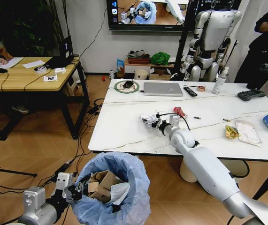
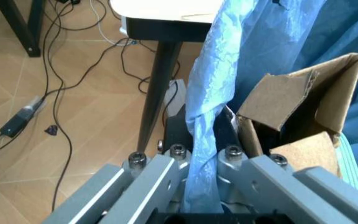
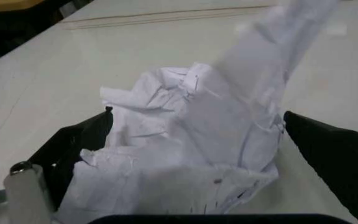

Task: Pick up the trash bin and place the trash from the table into it.

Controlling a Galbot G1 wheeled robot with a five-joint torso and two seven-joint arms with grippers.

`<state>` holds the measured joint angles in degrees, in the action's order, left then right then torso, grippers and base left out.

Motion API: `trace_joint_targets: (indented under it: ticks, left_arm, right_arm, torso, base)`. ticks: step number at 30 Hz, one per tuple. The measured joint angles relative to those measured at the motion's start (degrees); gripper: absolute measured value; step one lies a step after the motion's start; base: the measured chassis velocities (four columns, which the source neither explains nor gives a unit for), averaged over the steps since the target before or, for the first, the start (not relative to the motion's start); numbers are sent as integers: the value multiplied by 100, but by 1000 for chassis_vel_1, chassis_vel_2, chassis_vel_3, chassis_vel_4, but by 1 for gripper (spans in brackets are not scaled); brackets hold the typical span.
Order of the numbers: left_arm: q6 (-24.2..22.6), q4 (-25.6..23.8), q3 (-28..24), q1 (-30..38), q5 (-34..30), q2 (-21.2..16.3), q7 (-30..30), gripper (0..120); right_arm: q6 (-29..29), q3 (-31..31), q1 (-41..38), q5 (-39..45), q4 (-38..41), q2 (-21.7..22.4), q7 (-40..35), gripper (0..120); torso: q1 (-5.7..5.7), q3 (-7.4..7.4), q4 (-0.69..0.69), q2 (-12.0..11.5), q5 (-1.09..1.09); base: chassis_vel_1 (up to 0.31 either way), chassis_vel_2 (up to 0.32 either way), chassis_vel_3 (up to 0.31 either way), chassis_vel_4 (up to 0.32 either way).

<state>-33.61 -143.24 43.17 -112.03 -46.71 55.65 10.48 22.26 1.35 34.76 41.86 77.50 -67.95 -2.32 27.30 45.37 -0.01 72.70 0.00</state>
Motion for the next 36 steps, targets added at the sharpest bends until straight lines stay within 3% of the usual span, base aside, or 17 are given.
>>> trace_joint_targets:
  ticks: [8,18,21,26,30,36]
  left_arm:
    - [0,0,1,-5,1,-4,-1,0]
    - [0,0,1,-1,0,-9,-2,0]
    - [0,0,-3,15,-2,-13,-2,0]
    - [0,0,-7,27,-9,-17,-1,0]
    - [2,0,-14,36,-12,-17,-2,0]
    - [6,0,-17,54,-20,-23,-3,0]
  right_arm:
    - [-32,-5,17,-25,-98,-9,39,97]
    - [-72,23,18,-9,-103,-11,82,64]
    - [-87,23,26,-9,-102,4,96,49]
    - [-106,23,38,-9,-96,19,118,36]
    - [-141,27,40,-12,-97,25,142,16]
    - [-160,34,40,-14,-98,25,166,0]
  torso:
    - [0,0,0,0,0]
    - [0,0,0,0,0]
    - [0,0,0,0,0]
    - [0,0,0,0,0]
    - [0,0,0,0,0]
    - [0,0,0,0,0]
  base:
    - [0,0,0,0]
    - [0,0,0,0]
    - [0,0,0,0]
    - [0,0,0,0]
    - [0,0,0,0]
    - [0,0,0,0]
